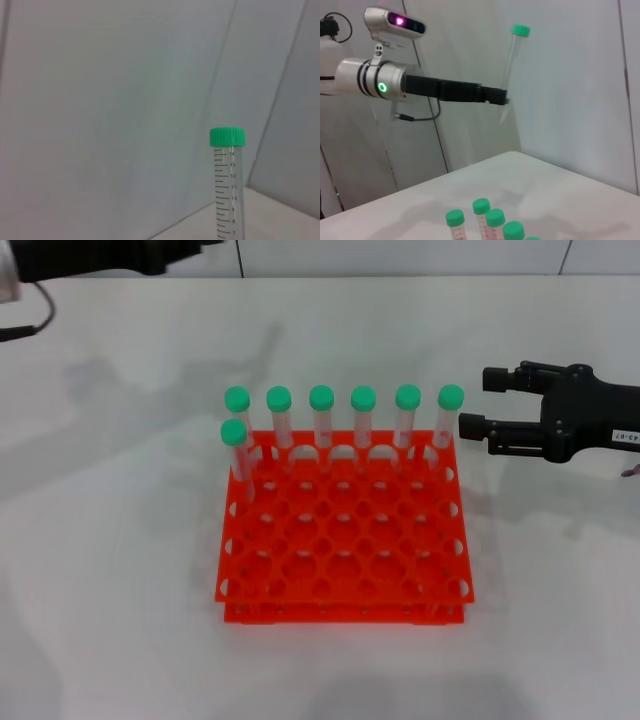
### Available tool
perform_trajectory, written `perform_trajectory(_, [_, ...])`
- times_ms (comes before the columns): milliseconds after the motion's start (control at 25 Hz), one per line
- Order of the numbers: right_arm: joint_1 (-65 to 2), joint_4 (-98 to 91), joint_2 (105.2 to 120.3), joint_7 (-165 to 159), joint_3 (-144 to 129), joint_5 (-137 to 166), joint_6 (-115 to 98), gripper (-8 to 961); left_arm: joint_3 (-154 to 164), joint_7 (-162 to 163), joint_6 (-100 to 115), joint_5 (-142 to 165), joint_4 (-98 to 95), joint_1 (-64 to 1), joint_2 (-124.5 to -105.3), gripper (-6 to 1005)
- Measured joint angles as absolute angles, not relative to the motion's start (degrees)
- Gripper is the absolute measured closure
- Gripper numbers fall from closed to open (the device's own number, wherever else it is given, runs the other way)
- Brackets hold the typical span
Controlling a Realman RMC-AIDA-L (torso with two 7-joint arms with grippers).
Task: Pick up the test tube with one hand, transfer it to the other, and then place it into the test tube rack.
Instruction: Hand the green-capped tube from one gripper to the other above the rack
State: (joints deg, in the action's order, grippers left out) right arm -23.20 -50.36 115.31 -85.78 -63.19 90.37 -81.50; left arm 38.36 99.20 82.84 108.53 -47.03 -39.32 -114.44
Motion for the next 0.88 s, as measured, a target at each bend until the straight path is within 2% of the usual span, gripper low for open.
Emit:
perform_trajectory(280, [-23.7,-50.4,115.13,-85.8,-63.2,89.9,-81.5,182,39.9,94.3,83.4,108.0,-39.1,-44.0,-115.22,775])
perform_trajectory(880, [-23.7,-50.4,115.12,-85.2,-63.2,89.7,-81.6,183,48.8,91.7,88.9,108.3,-38.3,-44.3,-115.50,768])
